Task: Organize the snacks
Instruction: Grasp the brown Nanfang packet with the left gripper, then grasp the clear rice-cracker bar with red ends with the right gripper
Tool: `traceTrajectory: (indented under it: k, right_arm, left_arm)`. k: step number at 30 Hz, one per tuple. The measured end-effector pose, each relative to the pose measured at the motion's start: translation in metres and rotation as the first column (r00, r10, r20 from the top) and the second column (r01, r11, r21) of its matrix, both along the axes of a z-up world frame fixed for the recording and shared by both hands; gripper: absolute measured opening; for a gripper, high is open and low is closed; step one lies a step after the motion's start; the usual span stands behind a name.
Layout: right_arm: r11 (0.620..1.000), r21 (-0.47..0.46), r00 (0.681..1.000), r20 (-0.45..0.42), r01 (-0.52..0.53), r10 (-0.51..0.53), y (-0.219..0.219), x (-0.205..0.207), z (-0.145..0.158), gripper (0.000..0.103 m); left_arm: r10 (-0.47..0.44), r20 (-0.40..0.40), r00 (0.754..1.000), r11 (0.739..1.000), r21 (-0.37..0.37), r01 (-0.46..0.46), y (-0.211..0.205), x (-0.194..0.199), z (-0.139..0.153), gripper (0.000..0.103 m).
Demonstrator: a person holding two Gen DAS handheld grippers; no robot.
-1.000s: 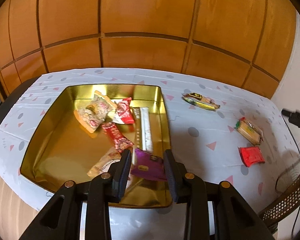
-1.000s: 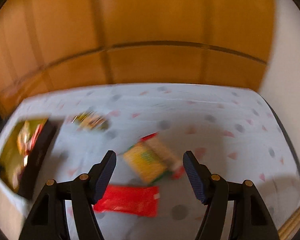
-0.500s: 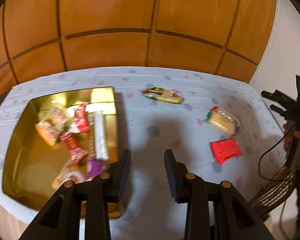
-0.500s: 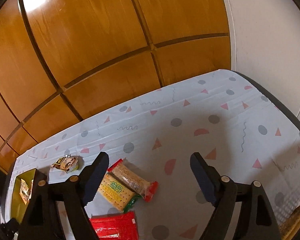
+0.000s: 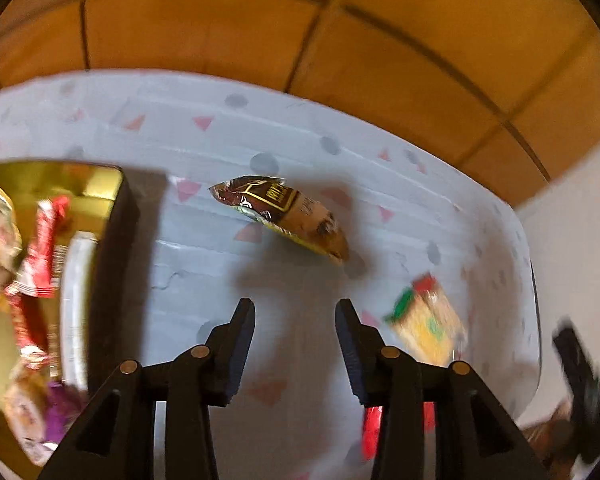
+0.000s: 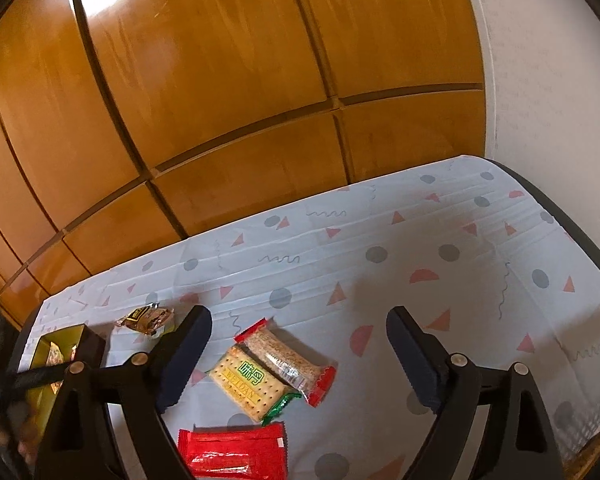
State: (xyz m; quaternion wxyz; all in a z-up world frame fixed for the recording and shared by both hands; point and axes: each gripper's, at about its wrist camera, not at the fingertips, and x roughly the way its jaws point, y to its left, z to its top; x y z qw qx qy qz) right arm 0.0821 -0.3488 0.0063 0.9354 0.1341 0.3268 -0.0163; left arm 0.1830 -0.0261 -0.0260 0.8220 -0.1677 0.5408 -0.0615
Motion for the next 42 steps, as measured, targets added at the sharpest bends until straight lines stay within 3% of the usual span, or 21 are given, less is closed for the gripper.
traceTrajectory:
  k: [4,8,12,17,21,23,27,29,34,38,42]
  right_arm:
    - [1.0,0.01,1.0,-0.005,-0.014,0.014,0.001,0.001,-0.001,0.09]
    - [0.999,0.024,1.0,-0.01,-0.029,0.029,0.001,0.003,-0.002,0.091]
    - [0.998,0.035,0.999,-0.014,-0.043,0.043,0.002,0.004,-0.003,0.091]
    - [0.997,0.04,0.997,-0.028,-0.065,0.067,0.005,0.007,-0.005,0.091]
    - [0.996,0.027,0.996,-0.039,-0.08,0.081,0.009,0.008,-0.007,0.091]
    - [0.997,0.027,0.996,-0.042,-0.078,0.079,0.009,0.009,-0.007,0.091]
    - [0.997,0.039,0.997,-0.046,-0.061,0.063,0.005,0.009,-0.009,0.091]
    - [0.998,0.043,0.997,-0.047,-0.053,0.055,0.004,0.01,-0.009,0.091]
    - [0.998,0.047,0.998,-0.053,-0.036,0.039,0.0,0.01,-0.01,0.091]
    - [0.999,0.032,0.998,-0.057,-0.029,0.031,0.001,0.011,-0.011,0.091]
    - [0.999,-0.005,0.997,-0.064,-0.045,0.045,0.007,0.011,-0.012,0.091]
  left_arm:
    - [0.081,-0.051,0.995,0.996,-0.016,-0.082,-0.004,0.037,-0.017,0.045]
    - [0.142,-0.112,0.984,0.99,-0.008,-0.143,-0.008,0.072,-0.033,0.059]
    - [0.181,-0.113,0.977,0.983,0.047,-0.177,-0.012,0.098,-0.045,0.069]
    - [0.154,-0.122,0.981,0.983,0.123,-0.139,-0.022,0.114,-0.057,0.072]
    - [0.078,-0.096,0.992,0.977,0.204,-0.057,-0.037,0.113,-0.058,0.072]
    - [0.029,-0.071,0.997,0.973,0.229,-0.012,-0.04,0.106,-0.059,0.07]
    - [-0.071,-0.05,0.996,0.964,0.254,0.081,-0.042,0.082,-0.056,0.045]
    - [-0.117,-0.044,0.992,0.962,0.243,0.124,-0.041,0.064,-0.054,0.039]
    - [-0.246,0.002,0.969,0.925,0.298,0.234,-0.04,-0.005,-0.05,0.038]
    - [-0.288,0.005,0.958,0.936,0.212,0.28,-0.033,-0.054,-0.052,0.038]
    - [-0.343,0.059,0.937,0.913,0.255,0.318,-0.03,-0.099,-0.049,0.038]
